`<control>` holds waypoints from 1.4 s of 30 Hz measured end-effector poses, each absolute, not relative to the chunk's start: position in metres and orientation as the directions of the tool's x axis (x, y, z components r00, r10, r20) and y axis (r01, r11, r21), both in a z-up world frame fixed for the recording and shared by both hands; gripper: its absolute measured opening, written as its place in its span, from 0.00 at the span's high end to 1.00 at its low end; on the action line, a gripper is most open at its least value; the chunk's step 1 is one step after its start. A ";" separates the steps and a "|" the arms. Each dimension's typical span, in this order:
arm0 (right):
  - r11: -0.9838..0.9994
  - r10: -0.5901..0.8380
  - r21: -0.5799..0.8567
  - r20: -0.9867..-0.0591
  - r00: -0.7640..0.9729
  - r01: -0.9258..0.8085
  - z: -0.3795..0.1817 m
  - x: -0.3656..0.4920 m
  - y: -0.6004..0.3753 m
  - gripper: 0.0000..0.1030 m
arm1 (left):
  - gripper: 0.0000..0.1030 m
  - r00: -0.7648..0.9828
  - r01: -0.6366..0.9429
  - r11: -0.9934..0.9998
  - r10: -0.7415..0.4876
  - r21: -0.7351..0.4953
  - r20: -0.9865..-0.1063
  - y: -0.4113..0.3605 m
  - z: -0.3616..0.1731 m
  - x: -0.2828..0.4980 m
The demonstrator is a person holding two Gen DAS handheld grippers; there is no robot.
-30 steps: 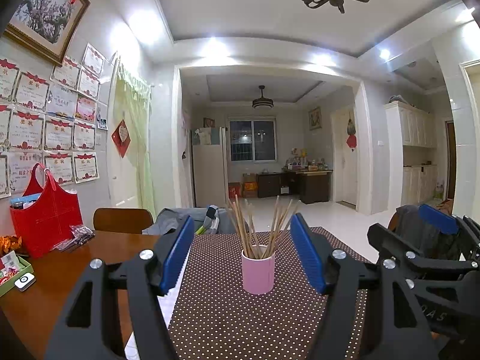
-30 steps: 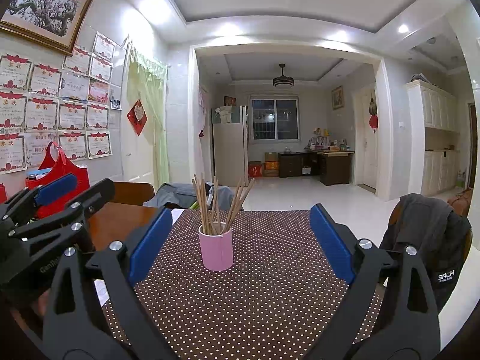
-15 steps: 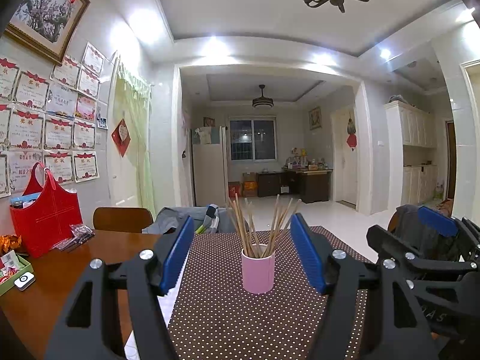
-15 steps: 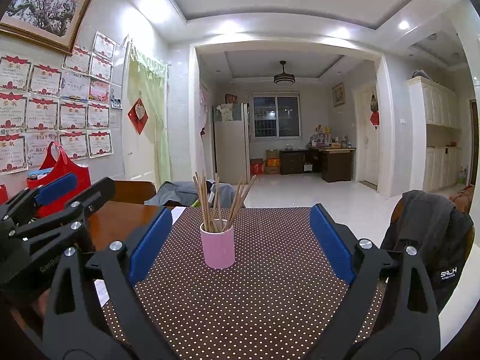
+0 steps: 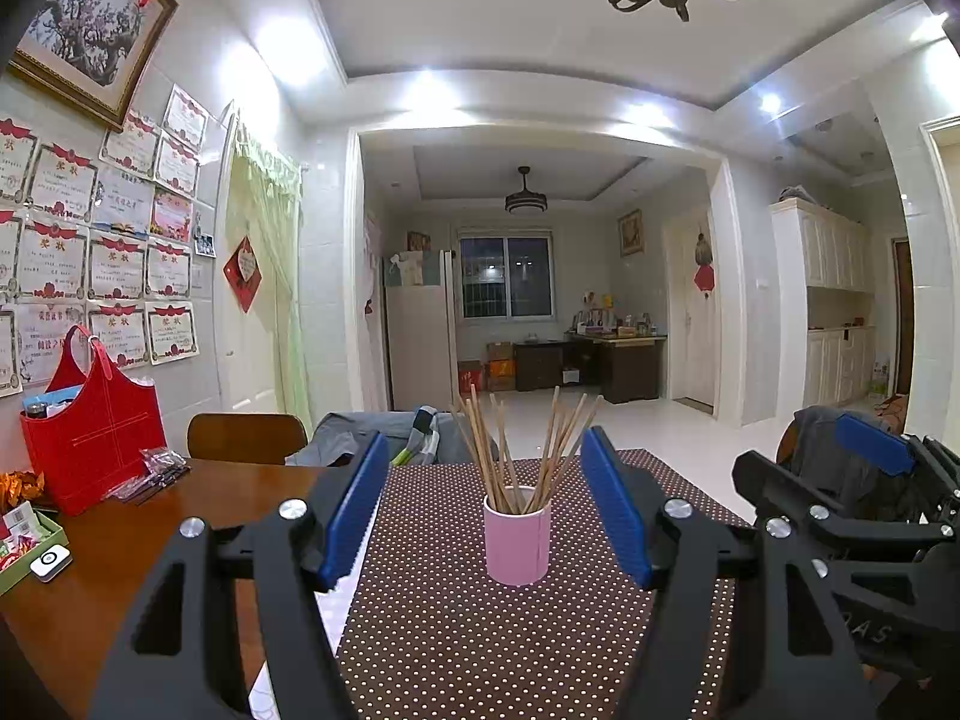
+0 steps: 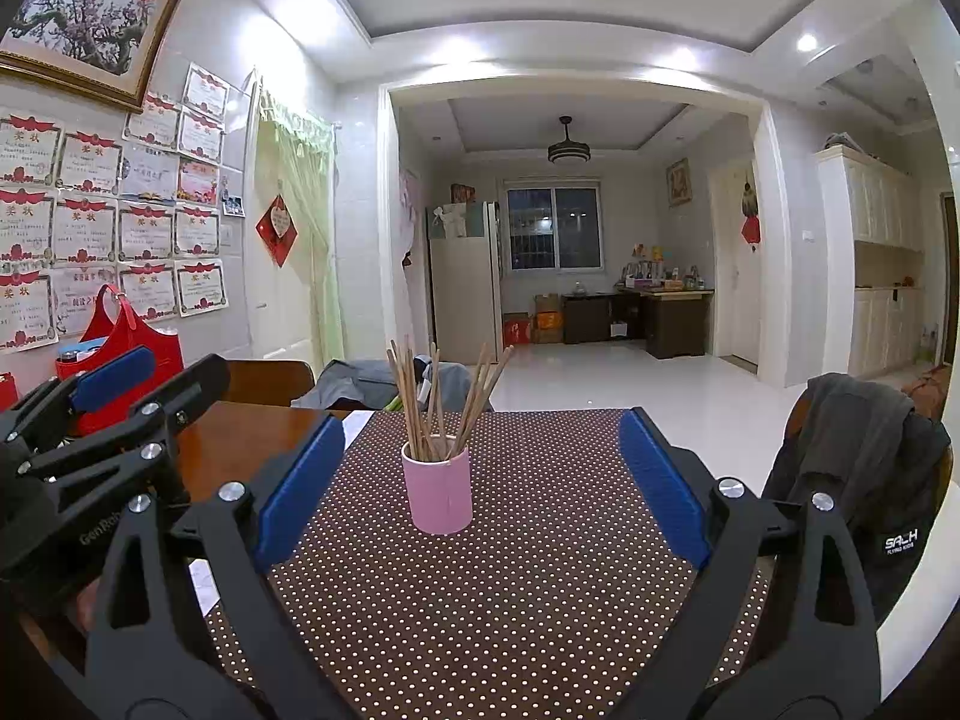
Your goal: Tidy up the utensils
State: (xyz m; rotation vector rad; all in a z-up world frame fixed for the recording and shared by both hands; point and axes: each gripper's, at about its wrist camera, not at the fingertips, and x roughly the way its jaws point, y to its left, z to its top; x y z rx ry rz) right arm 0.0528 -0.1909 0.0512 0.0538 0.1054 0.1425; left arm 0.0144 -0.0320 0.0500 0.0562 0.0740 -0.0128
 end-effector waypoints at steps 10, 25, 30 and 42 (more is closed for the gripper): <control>0.988 0.145 0.063 -0.104 0.984 -0.139 0.049 0.052 -0.190 0.11 | 0.36 0.997 0.015 0.998 -0.010 0.056 -0.074 -0.032 0.050 0.015; 0.988 0.147 0.067 -0.109 0.983 -0.140 0.049 0.053 -0.190 0.11 | 0.36 0.997 0.014 0.998 -0.010 0.055 -0.078 -0.032 0.049 0.015; 0.987 0.149 0.072 -0.114 0.982 -0.142 0.047 0.053 -0.189 0.11 | 0.36 0.997 0.014 0.998 -0.010 0.055 -0.078 -0.033 0.050 0.015; 0.987 0.149 0.073 -0.116 0.982 -0.141 0.046 0.052 -0.187 0.11 | 0.36 0.997 0.014 0.998 -0.010 0.055 -0.079 -0.032 0.049 0.015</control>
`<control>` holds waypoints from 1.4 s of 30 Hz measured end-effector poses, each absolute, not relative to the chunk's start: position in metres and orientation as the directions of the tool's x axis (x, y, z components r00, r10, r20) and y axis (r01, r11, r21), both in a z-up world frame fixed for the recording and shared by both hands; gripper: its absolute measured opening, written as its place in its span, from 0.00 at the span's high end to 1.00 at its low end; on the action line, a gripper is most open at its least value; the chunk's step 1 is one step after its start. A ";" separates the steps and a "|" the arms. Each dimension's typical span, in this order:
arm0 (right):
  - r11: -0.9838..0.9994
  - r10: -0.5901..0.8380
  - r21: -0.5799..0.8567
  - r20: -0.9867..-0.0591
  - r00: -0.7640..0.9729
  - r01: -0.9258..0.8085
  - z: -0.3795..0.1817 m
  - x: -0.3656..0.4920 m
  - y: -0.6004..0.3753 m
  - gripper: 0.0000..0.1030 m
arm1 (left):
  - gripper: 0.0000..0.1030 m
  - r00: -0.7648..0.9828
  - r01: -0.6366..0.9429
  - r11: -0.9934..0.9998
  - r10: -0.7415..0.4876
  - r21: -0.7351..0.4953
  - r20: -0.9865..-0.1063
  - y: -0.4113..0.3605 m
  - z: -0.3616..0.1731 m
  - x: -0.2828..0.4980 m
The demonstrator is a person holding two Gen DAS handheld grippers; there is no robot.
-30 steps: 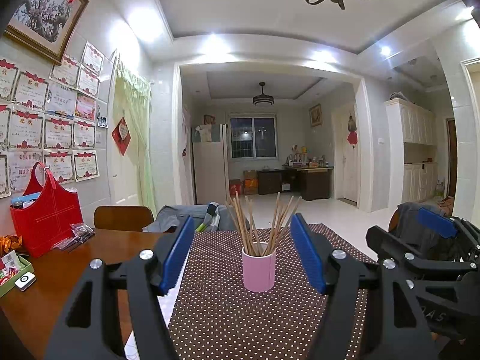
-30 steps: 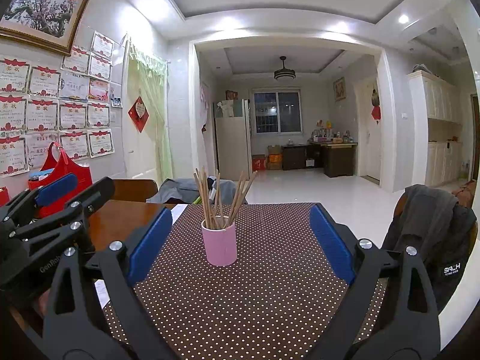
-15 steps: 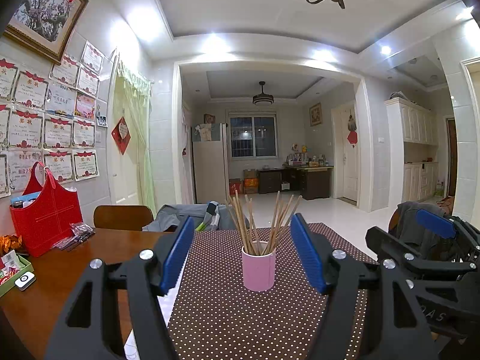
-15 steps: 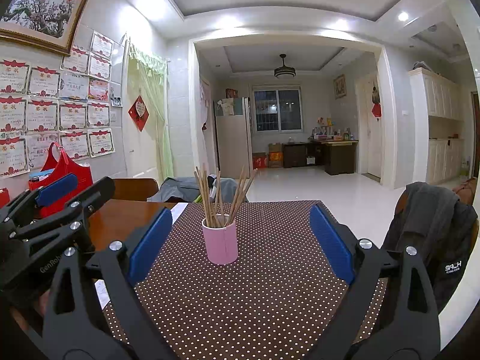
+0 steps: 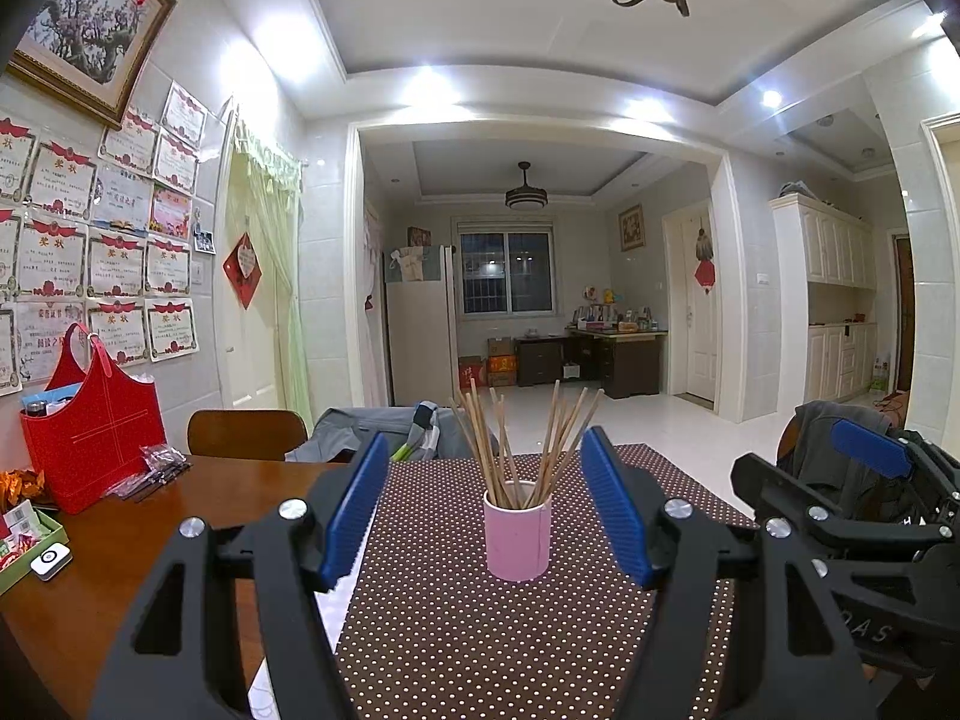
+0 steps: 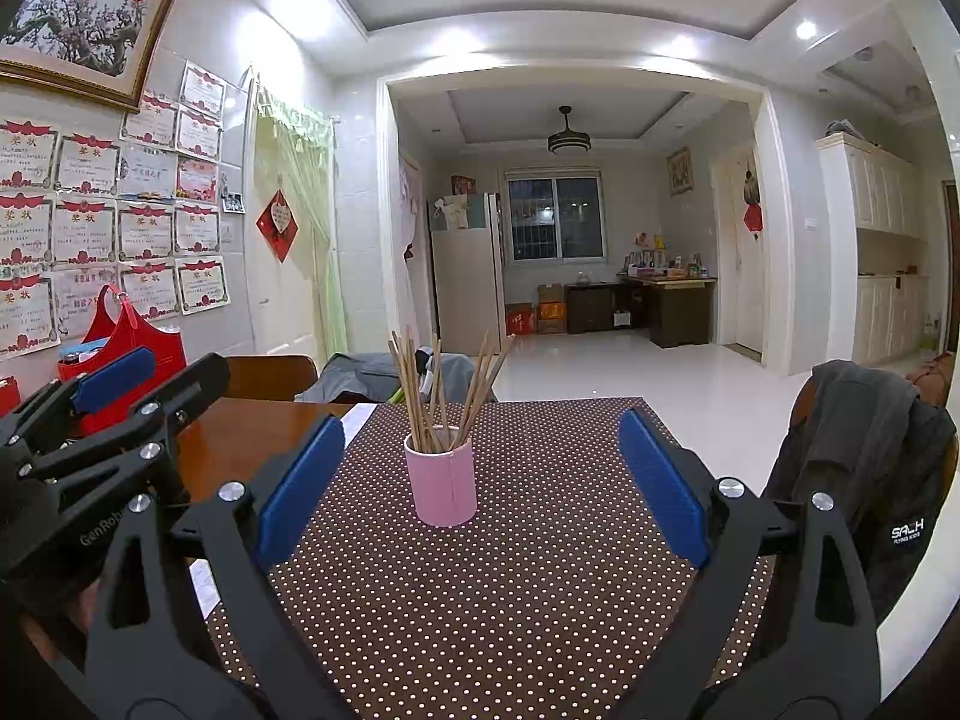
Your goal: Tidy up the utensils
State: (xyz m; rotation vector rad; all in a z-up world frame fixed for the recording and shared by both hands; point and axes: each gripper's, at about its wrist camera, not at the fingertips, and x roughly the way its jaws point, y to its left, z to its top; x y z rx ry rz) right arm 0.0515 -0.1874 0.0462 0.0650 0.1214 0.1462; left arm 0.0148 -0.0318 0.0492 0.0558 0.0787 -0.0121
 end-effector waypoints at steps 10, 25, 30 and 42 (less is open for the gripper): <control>0.987 0.150 0.075 -0.118 0.982 -0.141 0.047 0.053 -0.188 0.11 | 0.36 0.997 0.014 0.998 -0.009 0.057 -0.081 -0.031 0.048 0.015; 0.987 0.150 0.078 -0.121 0.981 -0.142 0.047 0.054 -0.188 0.11 | 0.36 0.997 0.011 0.998 -0.006 0.059 -0.083 -0.031 0.048 0.015; 0.987 0.150 0.077 -0.121 0.981 -0.141 0.047 0.052 -0.187 0.11 | 0.36 0.996 0.012 0.998 -0.007 0.058 -0.084 -0.030 0.048 0.015; 0.986 0.153 0.080 -0.127 0.980 -0.144 0.046 0.051 -0.186 0.11 | 0.36 0.996 0.010 0.998 -0.005 0.059 -0.090 -0.028 0.044 0.015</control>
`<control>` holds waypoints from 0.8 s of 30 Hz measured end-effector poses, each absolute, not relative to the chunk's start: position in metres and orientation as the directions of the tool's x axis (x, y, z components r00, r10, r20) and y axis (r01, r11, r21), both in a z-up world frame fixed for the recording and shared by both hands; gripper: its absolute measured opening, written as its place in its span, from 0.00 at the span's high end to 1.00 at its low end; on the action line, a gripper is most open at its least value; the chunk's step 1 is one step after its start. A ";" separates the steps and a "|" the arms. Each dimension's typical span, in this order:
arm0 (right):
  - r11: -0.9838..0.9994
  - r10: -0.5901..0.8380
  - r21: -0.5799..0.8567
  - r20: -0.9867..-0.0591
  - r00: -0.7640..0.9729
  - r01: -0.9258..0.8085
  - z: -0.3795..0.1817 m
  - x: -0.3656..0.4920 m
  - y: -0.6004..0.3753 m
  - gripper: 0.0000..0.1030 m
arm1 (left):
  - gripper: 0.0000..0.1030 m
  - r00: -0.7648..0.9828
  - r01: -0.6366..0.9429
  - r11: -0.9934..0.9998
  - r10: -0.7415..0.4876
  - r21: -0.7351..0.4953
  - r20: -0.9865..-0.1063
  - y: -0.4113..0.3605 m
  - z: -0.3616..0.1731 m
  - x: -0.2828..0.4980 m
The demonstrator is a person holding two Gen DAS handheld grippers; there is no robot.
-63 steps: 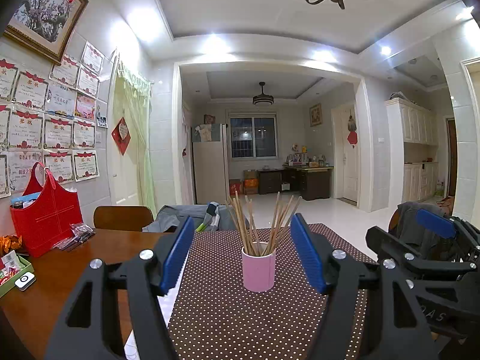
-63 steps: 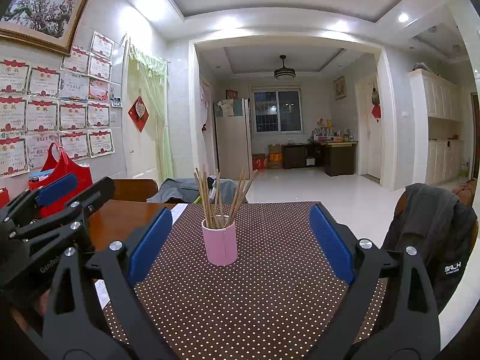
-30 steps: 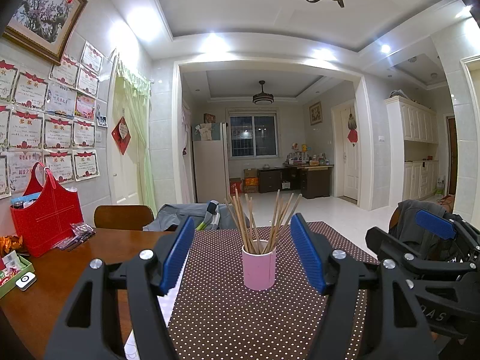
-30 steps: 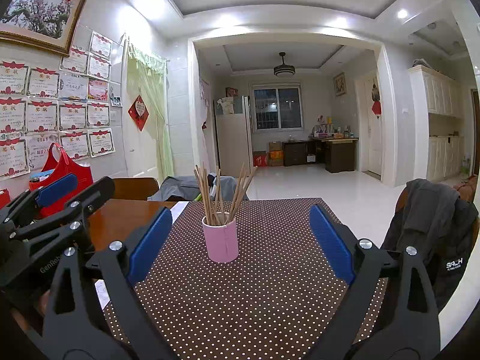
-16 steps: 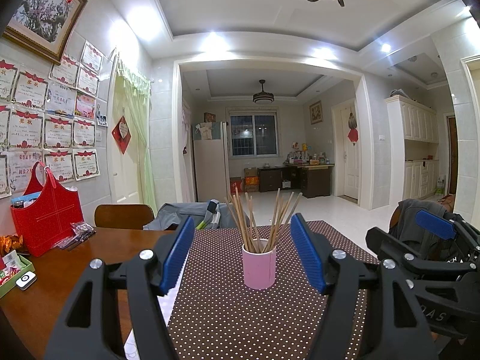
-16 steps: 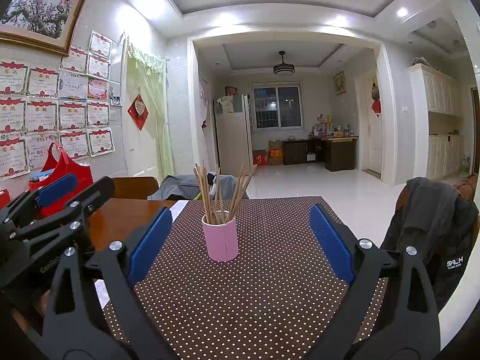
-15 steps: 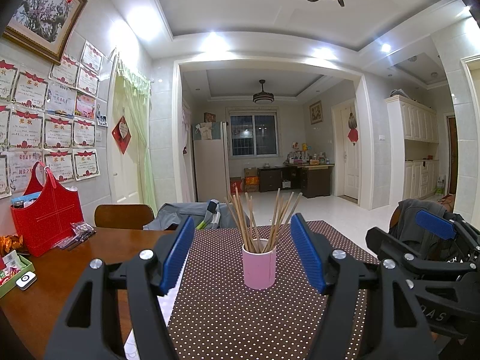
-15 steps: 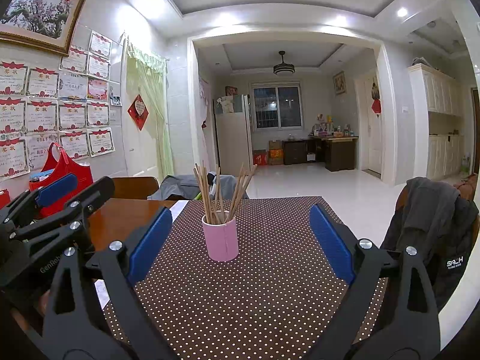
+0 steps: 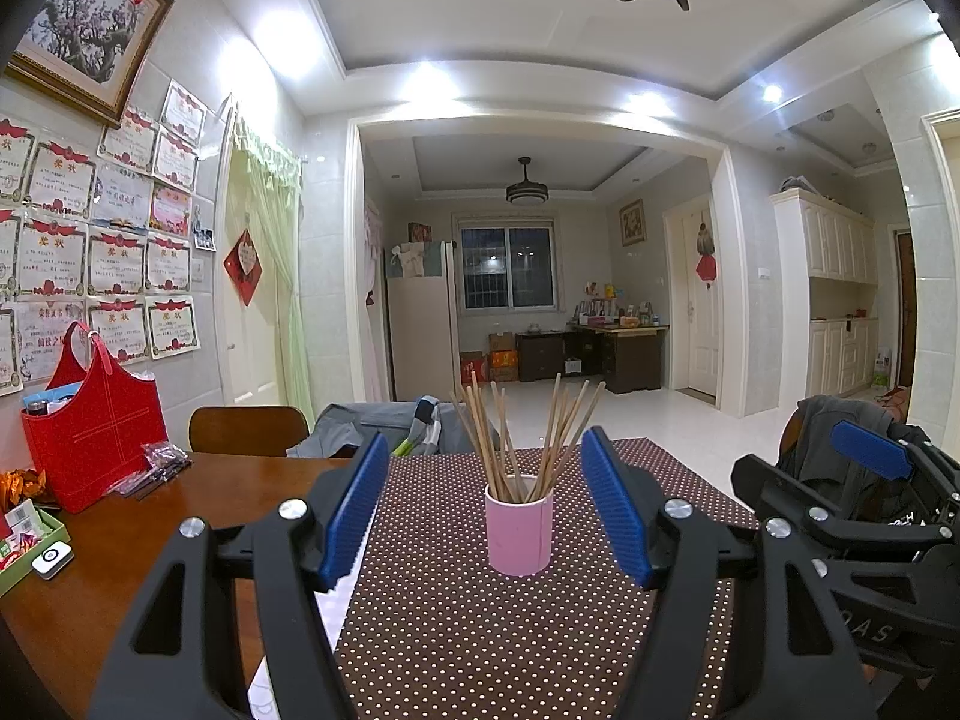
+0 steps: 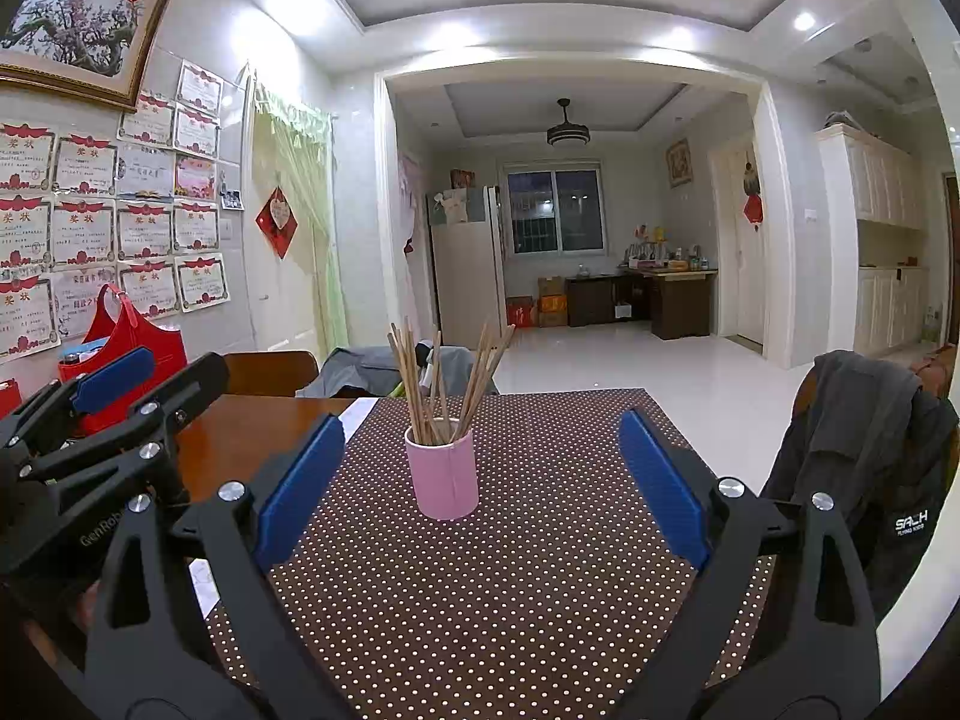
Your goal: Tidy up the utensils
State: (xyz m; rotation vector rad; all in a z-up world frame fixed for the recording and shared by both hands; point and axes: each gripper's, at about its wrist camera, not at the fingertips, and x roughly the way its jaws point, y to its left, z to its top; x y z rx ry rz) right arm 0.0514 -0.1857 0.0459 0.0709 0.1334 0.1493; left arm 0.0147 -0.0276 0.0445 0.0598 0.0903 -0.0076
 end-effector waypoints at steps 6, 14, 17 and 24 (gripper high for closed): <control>0.986 0.153 0.081 -0.128 0.980 -0.143 0.046 0.052 -0.185 0.11 | 0.36 0.996 0.012 0.998 -0.006 0.060 -0.092 -0.028 0.045 0.015; 0.985 0.157 0.087 -0.132 0.979 -0.147 0.041 0.046 -0.180 0.11 | 0.36 0.996 0.011 0.998 -0.006 0.060 -0.091 -0.028 0.045 0.016; 0.985 0.157 0.088 -0.133 0.979 -0.146 0.042 0.047 -0.181 0.11 | 0.36 0.996 0.011 0.998 -0.005 0.060 -0.092 -0.029 0.045 0.016; 0.986 0.156 0.087 -0.133 0.979 -0.145 0.042 0.046 -0.180 0.11 | 0.36 0.996 0.012 0.998 -0.007 0.059 -0.093 -0.028 0.045 0.016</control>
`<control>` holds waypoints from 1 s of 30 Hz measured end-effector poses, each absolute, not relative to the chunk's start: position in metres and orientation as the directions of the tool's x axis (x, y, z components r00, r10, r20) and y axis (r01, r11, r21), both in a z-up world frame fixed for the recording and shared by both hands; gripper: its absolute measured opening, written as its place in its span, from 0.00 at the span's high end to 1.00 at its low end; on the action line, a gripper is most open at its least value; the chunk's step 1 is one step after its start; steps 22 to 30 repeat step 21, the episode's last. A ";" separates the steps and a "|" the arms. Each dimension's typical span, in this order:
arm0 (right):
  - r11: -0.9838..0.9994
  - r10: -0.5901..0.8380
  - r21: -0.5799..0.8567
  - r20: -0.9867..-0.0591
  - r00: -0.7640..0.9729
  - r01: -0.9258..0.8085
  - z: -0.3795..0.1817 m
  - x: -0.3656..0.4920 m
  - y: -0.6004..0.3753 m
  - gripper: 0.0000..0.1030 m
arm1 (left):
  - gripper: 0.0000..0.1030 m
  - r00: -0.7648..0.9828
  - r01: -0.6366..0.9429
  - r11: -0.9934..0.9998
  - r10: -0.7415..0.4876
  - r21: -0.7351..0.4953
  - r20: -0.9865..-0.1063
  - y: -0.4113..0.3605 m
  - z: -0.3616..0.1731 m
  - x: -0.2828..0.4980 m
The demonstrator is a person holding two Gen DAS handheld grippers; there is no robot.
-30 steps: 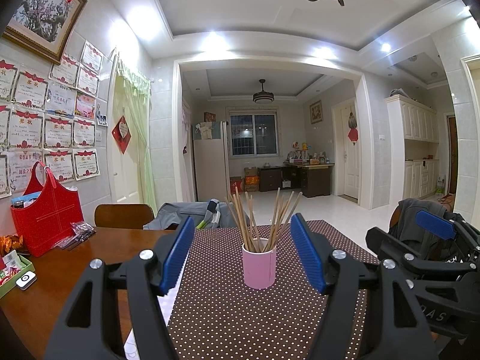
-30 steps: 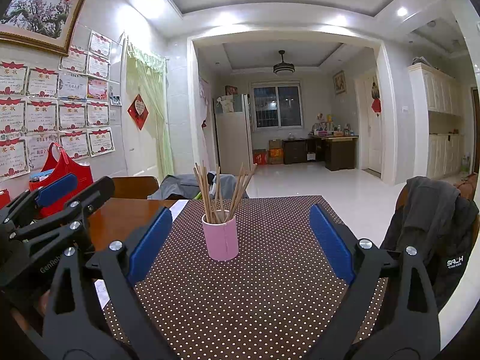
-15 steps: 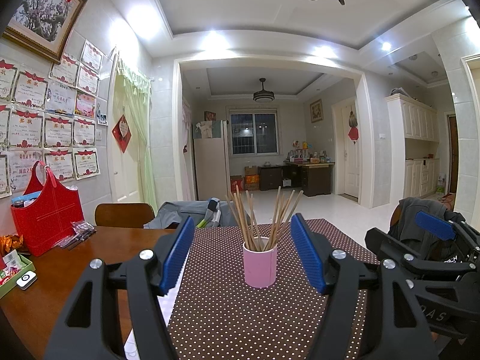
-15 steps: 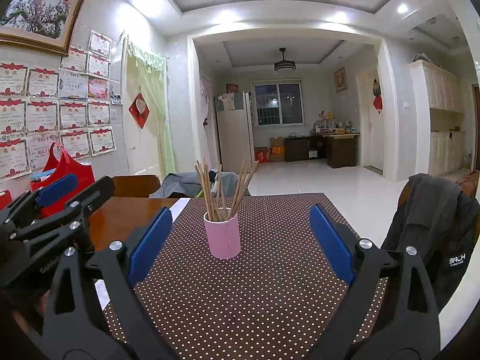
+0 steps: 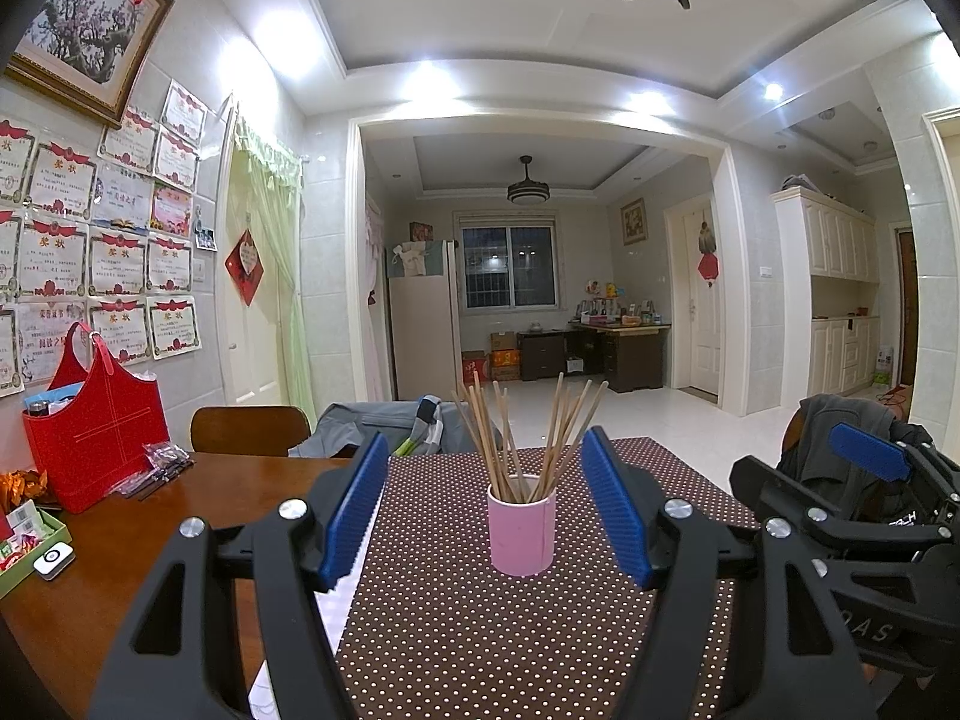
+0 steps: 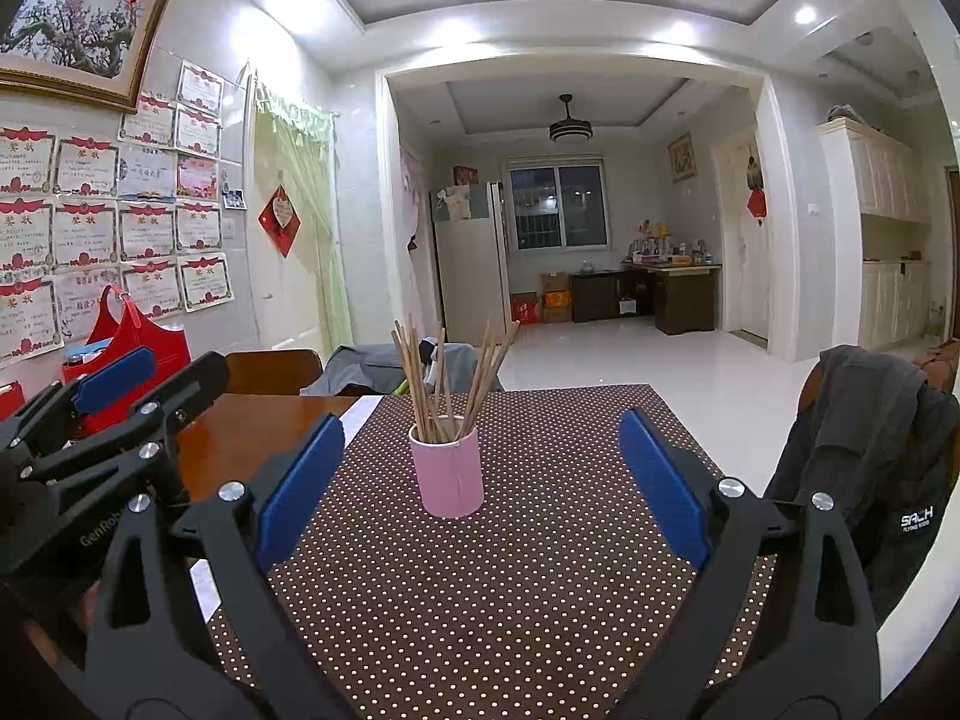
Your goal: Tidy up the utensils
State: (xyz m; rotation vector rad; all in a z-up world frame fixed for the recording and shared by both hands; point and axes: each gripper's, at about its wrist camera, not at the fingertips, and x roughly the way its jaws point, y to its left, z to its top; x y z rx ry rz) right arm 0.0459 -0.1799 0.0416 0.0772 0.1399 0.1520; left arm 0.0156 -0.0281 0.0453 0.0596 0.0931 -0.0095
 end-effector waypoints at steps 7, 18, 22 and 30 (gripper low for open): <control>0.985 0.158 0.091 -0.138 0.978 -0.146 0.041 0.045 -0.179 0.11 | 0.36 0.995 0.012 0.998 -0.007 0.061 -0.096 -0.027 0.044 0.016; 0.983 0.164 0.113 -0.197 0.967 -0.144 0.028 0.062 -0.175 0.11 | 0.36 0.984 0.020 0.997 -0.006 0.078 -0.177 -0.021 0.032 0.036; 0.984 0.154 0.129 -0.250 0.956 -0.125 0.019 0.077 -0.181 0.11 | 0.36 0.973 0.017 0.997 0.001 0.077 -0.230 -0.017 0.022 0.050; 0.984 0.154 0.129 -0.250 0.956 -0.125 0.019 0.077 -0.181 0.11 | 0.36 0.973 0.017 0.997 0.001 0.077 -0.230 -0.017 0.022 0.050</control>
